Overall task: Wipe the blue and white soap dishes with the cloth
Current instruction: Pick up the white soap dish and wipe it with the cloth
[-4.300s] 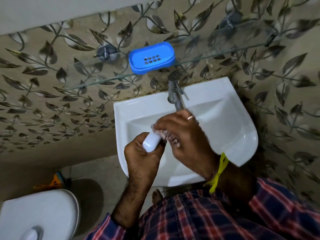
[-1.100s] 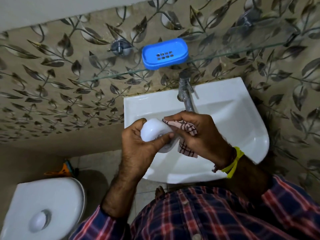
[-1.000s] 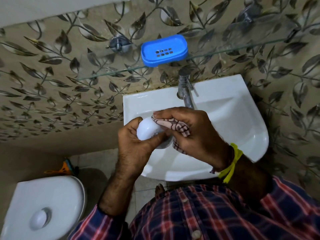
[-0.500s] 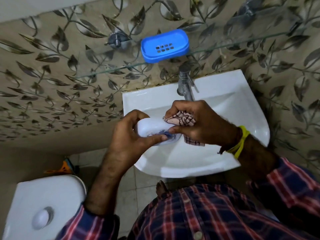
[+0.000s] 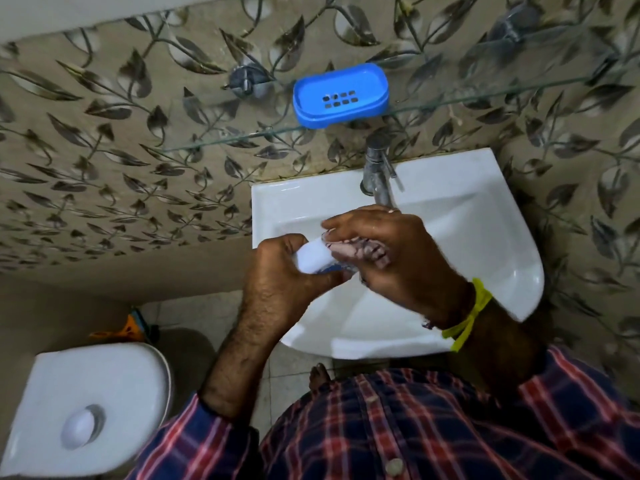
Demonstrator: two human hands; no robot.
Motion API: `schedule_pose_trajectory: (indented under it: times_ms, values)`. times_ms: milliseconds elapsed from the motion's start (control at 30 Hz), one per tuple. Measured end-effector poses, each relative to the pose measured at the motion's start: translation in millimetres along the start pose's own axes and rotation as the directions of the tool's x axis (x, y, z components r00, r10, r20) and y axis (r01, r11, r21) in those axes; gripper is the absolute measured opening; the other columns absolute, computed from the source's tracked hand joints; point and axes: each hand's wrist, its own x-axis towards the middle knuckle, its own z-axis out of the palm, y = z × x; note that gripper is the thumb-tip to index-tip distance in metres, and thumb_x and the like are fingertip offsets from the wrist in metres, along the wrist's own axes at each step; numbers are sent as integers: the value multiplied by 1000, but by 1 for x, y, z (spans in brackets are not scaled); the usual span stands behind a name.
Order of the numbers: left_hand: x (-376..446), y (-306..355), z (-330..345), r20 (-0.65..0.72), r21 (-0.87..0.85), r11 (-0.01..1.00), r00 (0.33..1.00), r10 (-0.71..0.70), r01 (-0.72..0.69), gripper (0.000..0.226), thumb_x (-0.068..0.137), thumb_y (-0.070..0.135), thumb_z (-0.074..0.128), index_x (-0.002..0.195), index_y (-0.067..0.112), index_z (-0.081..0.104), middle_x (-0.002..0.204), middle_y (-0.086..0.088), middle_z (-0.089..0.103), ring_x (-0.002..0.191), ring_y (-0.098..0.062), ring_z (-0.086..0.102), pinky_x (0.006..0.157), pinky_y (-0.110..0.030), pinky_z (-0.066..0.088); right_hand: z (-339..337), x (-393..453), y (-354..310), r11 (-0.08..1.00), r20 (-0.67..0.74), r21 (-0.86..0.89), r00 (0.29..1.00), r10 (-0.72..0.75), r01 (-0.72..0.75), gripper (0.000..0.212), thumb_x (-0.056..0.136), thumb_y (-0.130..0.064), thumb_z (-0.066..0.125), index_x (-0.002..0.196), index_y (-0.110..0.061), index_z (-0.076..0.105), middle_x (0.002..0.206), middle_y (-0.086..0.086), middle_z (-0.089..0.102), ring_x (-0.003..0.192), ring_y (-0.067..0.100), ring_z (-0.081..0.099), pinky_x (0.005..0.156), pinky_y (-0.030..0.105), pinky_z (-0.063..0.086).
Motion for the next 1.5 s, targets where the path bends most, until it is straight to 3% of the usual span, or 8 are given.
schedule_pose_trajectory:
  times_ms: [67, 200, 467, 600, 767, 967, 1333, 1500]
  values:
    - [-1, -1, 1, -33, -47, 999, 999, 12, -13, 44, 55, 26, 100, 54, 26, 56, 48, 21, 56, 46, 4, 47, 46, -8, 34, 4, 1, 0, 997, 3, -31, 998, -67, 67, 26, 82, -3, 72, 107, -8, 75, 117, 6, 74, 113, 21, 67, 100, 36, 52]
    - [-3, -4, -1, -57, -205, 978, 997, -50, 38, 36, 52, 27, 101, 65, 17, 69, 63, 16, 73, 51, 4, 62, 46, -14, 46, -2, -3, 10, 909, -103, 361, 960, 262, -209, 21, 86, 0, 73, 106, 0, 74, 114, 6, 75, 110, 12, 70, 100, 40, 54]
    - [-5, -7, 3, -83, -413, 909, 992, -99, 57, 36, 45, 44, 97, 73, 33, 78, 76, 9, 80, 65, -8, 75, 54, -23, 56, 1, -3, 12, 866, -104, 433, 941, 322, -249, 13, 87, -2, 73, 100, -7, 72, 110, 8, 76, 104, 14, 72, 94, 28, 55]
    - [-10, -10, 11, 16, -473, 869, 988, -156, 145, 45, 51, 37, 98, 86, 14, 80, 84, -6, 81, 74, -25, 78, 64, -37, 62, 1, -8, 11, 826, -83, 490, 928, 363, -279, 22, 80, 3, 79, 100, 3, 69, 105, 13, 75, 97, 18, 72, 88, 30, 57]
    - [-3, -3, 10, 183, -312, 940, 980, -83, 138, 45, 63, 20, 98, 100, 10, 76, 90, -4, 81, 81, -23, 78, 69, -41, 64, -11, 5, 8, 920, 17, 315, 970, 242, -235, 24, 77, -1, 82, 99, 2, 71, 99, 11, 75, 94, 20, 72, 87, 36, 59]
    - [-3, 4, 19, 75, -565, 819, 995, -65, 96, 37, 67, -2, 91, 100, 4, 74, 90, -9, 81, 77, -20, 76, 68, -34, 61, -9, -1, 12, 912, -119, 341, 952, 282, -227, 20, 80, 0, 79, 99, 3, 73, 96, 1, 74, 89, 0, 70, 83, 16, 52]
    - [6, 0, 14, 7, -796, 600, 992, -122, 80, 35, 68, 3, 87, 101, 2, 73, 90, -13, 80, 74, -22, 75, 65, -35, 60, 15, -16, 4, 765, -118, 564, 887, 447, -310, 10, 84, -6, 76, 90, -13, 74, 89, 0, 78, 82, 11, 73, 76, 24, 57]
    - [4, 2, 13, 196, -860, 469, 979, -63, 202, 38, 83, 13, 74, 119, 4, 68, 107, -13, 77, 94, -25, 73, 79, -41, 61, 7, -10, 11, 671, -79, 641, 837, 541, -374, 10, 83, -11, 76, 91, -16, 76, 90, 4, 79, 83, 16, 74, 78, 34, 60]
